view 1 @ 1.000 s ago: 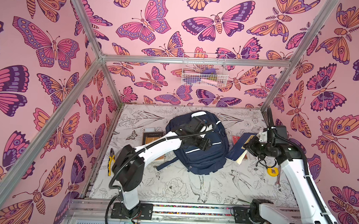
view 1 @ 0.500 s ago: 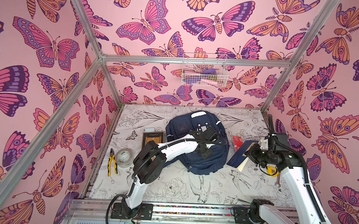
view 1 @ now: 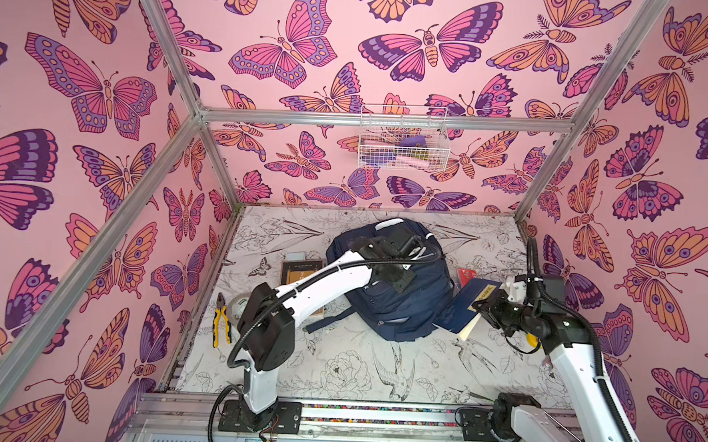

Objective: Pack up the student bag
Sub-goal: 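Push the blue book into the bag with the right gripper while the left holds it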

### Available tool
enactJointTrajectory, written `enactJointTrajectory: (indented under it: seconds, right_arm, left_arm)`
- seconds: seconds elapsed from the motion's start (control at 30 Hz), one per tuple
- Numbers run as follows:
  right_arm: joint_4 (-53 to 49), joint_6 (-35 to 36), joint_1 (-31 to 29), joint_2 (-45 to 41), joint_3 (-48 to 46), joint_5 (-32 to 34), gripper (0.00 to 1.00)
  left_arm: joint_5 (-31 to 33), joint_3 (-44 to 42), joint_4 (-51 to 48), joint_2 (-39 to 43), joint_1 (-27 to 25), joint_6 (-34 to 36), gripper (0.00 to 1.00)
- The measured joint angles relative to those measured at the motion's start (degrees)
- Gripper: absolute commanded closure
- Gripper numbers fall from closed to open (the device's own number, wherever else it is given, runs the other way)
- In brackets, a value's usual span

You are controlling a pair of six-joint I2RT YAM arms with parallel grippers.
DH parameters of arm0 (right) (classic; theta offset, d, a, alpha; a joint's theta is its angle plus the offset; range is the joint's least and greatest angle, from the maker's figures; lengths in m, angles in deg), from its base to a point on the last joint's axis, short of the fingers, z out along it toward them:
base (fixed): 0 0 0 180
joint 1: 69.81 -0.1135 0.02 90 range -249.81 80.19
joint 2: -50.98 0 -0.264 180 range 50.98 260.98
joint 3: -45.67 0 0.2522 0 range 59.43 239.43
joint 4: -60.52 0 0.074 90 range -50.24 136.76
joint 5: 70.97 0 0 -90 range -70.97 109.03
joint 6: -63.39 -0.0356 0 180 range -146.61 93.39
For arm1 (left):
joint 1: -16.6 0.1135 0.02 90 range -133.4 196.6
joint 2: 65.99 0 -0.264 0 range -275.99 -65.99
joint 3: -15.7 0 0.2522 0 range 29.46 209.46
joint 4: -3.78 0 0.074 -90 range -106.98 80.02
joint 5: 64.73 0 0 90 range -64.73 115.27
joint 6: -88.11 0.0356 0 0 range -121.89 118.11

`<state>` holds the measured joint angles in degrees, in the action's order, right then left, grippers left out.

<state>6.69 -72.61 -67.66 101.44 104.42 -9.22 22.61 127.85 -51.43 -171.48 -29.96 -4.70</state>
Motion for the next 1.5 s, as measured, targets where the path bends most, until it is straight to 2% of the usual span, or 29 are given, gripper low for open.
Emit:
enactJointTrajectory:
  seconds: [0.13, 0.27, 0.47, 0.6, 0.83, 0.9, 1.0, 1.03, 1.07, 1.23, 1.3, 1.5]
  right_arm:
    - [9.64, -6.88, -0.26, -0.22, -5.79, -3.91, 1.0]
    - [17.29, -11.82, -1.75, 0.11, -7.78, -5.62, 1.0]
    - [29.97, -17.09, -8.72, 4.13, -9.07, -4.22, 1.0]
    - [38.84, -19.28, -14.1, 11.3, -10.23, -0.52, 1.0]
    - [54.58, -22.01, -18.97, 27.15, -9.84, 2.8, 1.0]
    - [57.68, -22.47, -19.8, 31.32, -8.68, 3.15, 0.92]
    - [61.66, -23.41, -20.55, 37.03, -6.67, 3.69, 0.66]
    - [62.34, -23.08, -20.59, 38.62, -6.1, 3.91, 0.61]
    - [62.9, -23.08, -20.63, 40.54, -5.31, 4.33, 0.51]
    - [56.54, -20.35, -20.63, 42.71, -2.62, 6.75, 0.16]
    - [52.15, -18.43, -20.63, 41.42, -1.64, 7.76, 0.12]
    - [35.12, -11.72, -20.55, 30.42, 0.0, 13.07, 0.12]
  left_arm:
    - [-5.44, -0.28, 0.09, 2.21, 3.19, -1.66, 1.0]
    - [-10.43, -1.97, 1.75, 2.73, 5.07, -3.02, 1.0]
    - [-17.33, -2.89, 4.24, 2.95, 5.73, -5.42, 1.0]
    - [-20.63, -2.89, 6.51, 2.97, 5.99, -7.21, 1.0]
    - [-26.01, -3.23, 8.55, 2.99, 7.1, -8.41, 1.0]
    - [-27.34, -3.63, 8.68, 2.99, 7.37, -8.44, 1.0]
    - [-29.0, -4.46, 9.18, 2.99, 7.82, -8.44, 1.0]
    - [-29.4, -4.72, 9.46, 2.99, 7.96, -8.41, 1.0]
    - [-29.75, -5.07, 9.81, 2.99, 8.15, -8.41, 1.0]
    - [-31.54, -7.3, 11.58, 2.99, 9.07, -8.39, 1.0]
    - [-32.22, -8.33, 12.15, 2.99, 9.25, -8.37, 1.0]
    - [-33.4, -10.4, 14.38, 2.99, 9.68, -8.09, 1.0]
